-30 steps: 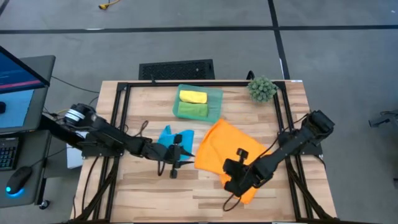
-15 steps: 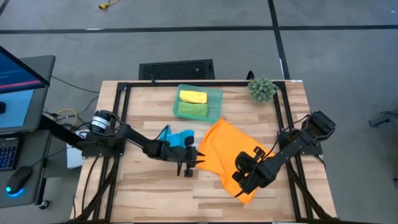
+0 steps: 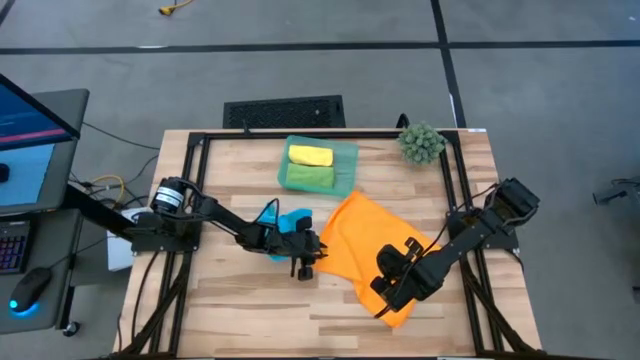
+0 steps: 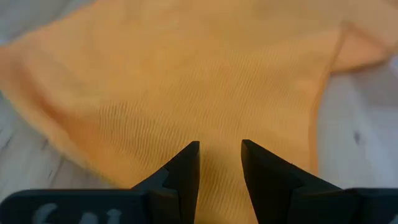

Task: Roll microfiber towels into tight, uniform cylinder then place into a basket
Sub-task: Roll the orange microfiber cloth

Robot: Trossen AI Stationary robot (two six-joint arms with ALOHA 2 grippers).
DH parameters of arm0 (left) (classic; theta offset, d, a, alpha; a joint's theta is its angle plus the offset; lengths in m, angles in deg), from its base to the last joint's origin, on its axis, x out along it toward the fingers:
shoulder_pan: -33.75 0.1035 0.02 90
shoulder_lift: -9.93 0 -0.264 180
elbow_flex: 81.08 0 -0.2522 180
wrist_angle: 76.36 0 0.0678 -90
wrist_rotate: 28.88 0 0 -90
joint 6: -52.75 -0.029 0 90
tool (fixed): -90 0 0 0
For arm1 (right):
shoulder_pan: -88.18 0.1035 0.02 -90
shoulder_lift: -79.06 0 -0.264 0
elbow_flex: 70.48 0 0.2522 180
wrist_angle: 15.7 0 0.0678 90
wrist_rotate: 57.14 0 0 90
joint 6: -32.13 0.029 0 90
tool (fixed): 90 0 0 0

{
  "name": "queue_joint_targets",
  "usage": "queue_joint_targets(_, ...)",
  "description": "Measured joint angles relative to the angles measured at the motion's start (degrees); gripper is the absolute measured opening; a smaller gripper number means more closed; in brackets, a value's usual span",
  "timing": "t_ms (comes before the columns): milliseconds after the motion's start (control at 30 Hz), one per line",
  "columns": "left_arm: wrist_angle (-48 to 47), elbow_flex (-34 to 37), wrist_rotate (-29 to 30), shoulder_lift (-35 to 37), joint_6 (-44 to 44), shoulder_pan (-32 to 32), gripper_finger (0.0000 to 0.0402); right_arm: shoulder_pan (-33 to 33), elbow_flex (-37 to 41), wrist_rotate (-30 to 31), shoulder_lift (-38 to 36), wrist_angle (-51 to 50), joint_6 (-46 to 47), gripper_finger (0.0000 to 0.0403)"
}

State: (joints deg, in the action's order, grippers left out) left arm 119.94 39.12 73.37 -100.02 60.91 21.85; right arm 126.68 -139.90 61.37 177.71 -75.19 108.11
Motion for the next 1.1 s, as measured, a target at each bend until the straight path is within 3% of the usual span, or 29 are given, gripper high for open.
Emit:
queue_joint_targets(167,-4.27,0.02,-0.27,0.00,-0.08,0.00,0.0110,0.00,0.00,-0.15,0.00,-0.04,0.00,0.0018)
queue_joint_targets(433,-6.89,-0.09,-7.99,0.17,-0.01,0.02,0.0110,-0.39,0.74,-0.26,0.00,0.19,0.05,0.0013)
queue_joint_targets(633,-11.97,-0.35,-11.63,0.50,-0.51,0.04,0.0110,-0.37,5.39,-5.43,0.00,4.47,0.08,0.0014)
queue_joint_targets(867,-17.16,-0.33,-19.03,1.59,-0.48,0.05,0.0110,-0.35,8.30,-5.53,-0.35,6.84,1.57,0.0010)
queue_joint_targets(1100,-18.59,-0.20,-28.26,1.90,3.14,-1.78,0.0110,-2.34,8.46,-5.50,-0.14,-0.25,1.58,0.0012)
